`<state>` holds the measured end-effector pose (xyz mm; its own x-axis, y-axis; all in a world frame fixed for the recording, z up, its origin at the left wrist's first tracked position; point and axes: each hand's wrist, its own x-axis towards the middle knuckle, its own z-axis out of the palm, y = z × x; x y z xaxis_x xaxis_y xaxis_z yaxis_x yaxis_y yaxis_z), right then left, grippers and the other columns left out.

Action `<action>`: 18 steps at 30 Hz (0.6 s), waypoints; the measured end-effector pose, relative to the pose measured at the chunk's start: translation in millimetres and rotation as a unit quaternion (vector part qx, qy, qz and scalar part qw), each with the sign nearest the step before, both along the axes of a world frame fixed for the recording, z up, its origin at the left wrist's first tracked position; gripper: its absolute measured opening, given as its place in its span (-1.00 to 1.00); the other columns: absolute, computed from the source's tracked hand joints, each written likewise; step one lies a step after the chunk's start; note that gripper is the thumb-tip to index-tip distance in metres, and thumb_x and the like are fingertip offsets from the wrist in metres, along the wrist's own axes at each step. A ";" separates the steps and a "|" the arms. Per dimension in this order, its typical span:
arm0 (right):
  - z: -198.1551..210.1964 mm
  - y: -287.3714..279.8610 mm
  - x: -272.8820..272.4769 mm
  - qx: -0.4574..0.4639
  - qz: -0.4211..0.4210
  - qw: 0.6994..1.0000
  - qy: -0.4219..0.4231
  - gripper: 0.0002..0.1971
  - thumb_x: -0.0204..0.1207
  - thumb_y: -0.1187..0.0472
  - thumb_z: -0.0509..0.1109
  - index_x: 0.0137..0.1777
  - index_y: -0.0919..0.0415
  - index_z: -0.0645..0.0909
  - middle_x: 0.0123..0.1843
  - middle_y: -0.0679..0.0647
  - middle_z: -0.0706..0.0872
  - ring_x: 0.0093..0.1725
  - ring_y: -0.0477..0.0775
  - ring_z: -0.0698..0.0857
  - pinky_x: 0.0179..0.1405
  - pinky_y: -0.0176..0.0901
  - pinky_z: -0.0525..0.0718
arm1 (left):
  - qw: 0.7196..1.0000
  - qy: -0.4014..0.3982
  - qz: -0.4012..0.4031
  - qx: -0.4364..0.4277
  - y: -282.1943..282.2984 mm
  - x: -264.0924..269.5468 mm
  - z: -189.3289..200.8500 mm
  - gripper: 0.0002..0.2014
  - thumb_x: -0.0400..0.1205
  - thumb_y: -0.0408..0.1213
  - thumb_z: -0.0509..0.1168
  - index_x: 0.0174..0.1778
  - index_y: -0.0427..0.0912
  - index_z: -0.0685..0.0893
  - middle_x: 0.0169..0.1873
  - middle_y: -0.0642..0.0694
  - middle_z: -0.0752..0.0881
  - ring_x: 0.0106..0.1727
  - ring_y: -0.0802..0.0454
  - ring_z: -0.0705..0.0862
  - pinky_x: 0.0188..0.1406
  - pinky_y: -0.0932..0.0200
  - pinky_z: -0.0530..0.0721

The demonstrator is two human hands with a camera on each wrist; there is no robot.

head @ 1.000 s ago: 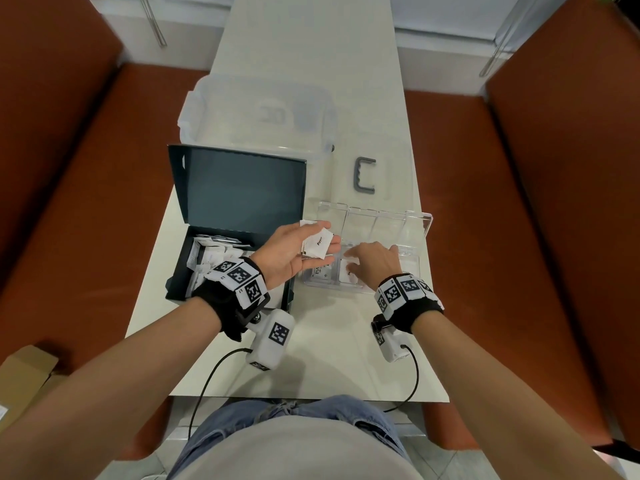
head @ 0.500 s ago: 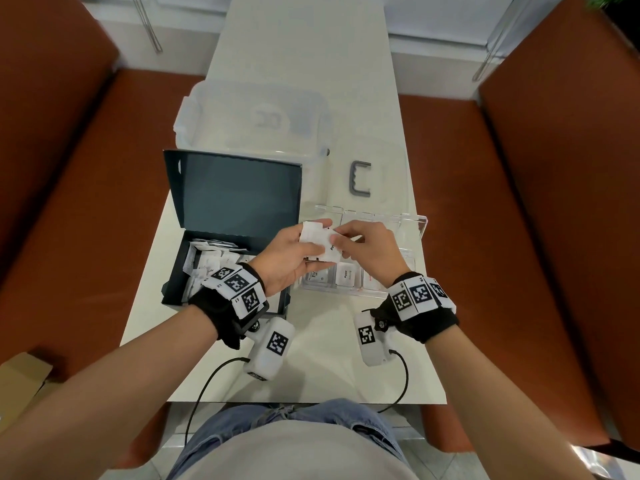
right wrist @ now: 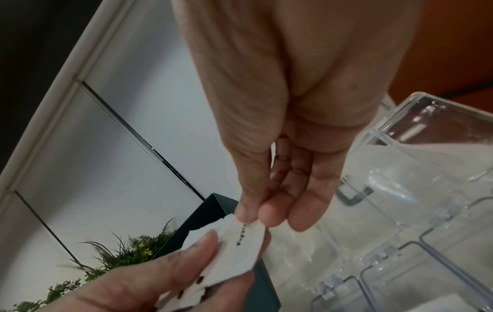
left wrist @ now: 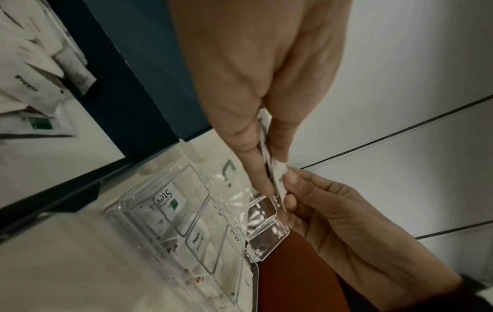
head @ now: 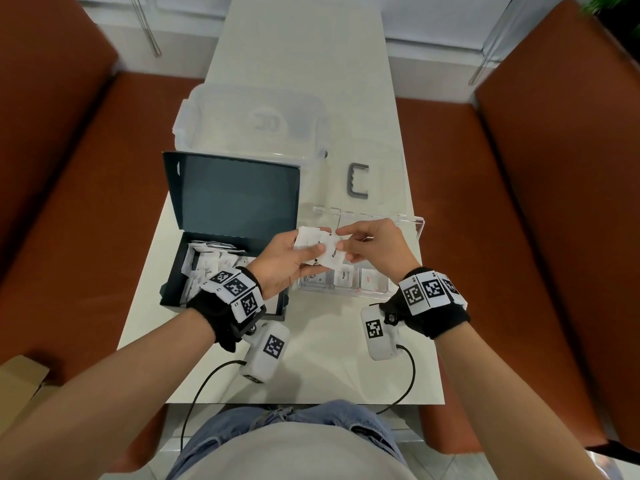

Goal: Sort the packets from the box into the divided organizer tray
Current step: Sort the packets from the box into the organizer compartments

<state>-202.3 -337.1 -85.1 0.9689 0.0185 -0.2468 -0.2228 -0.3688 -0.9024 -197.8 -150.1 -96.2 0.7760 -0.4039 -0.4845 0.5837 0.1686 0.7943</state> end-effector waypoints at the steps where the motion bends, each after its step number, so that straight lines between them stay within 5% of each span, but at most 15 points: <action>1: -0.9 1.3 0.5 0.004 -0.004 1.000 0.003 -0.77 0.39 0.33 0.58 0.05 0.30 0.77 -0.48 -0.07 0.69 -0.44 -0.07 0.72 -0.26 -0.27 0.76 | 1.000 -0.002 0.000 0.000 -1.0 -0.4 -0.2 -0.70 0.67 -0.47 0.28 0.32 -0.24 0.62 0.20 -0.23 0.73 0.16 -0.11 0.76 0.11 0.04 0.76; 8: -0.5 2.4 1.8 0.014 -0.031 0.999 0.013 -0.91 0.43 0.28 0.56 -0.14 0.24 0.71 -0.34 -0.02 0.76 -0.43 -0.08 0.73 -0.37 -0.25 0.71 | 1.000 0.006 0.009 -0.008 -3.4 -2.0 -1.0 -0.71 0.67 -0.46 0.27 0.32 -0.31 0.60 0.17 -0.22 0.74 0.16 -0.09 0.76 0.03 0.10 0.78; 11: 2.1 -2.6 3.0 0.029 -0.027 0.999 0.023 -0.90 0.46 0.32 0.53 -0.06 0.30 0.71 -0.27 0.18 0.79 -0.45 -0.11 0.71 -0.30 -0.24 0.75 | 0.999 0.028 0.011 -0.017 -1.6 -0.9 0.9 -0.76 0.70 -0.47 0.24 0.26 -0.28 0.66 0.14 -0.24 0.77 0.16 -0.10 0.76 0.01 0.08 0.79; 18: 1.8 -1.3 4.4 0.020 0.025 0.999 0.038 -0.72 0.44 0.34 0.54 0.15 0.31 0.74 -0.32 0.19 0.75 -0.41 -0.13 0.70 -0.18 -0.26 0.77 | 0.995 0.090 0.029 -0.037 -0.9 2.7 7.9 -0.68 0.70 -0.48 0.04 0.29 -0.36 0.59 0.15 -0.34 0.73 0.15 -0.21 0.75 0.06 -0.04 0.78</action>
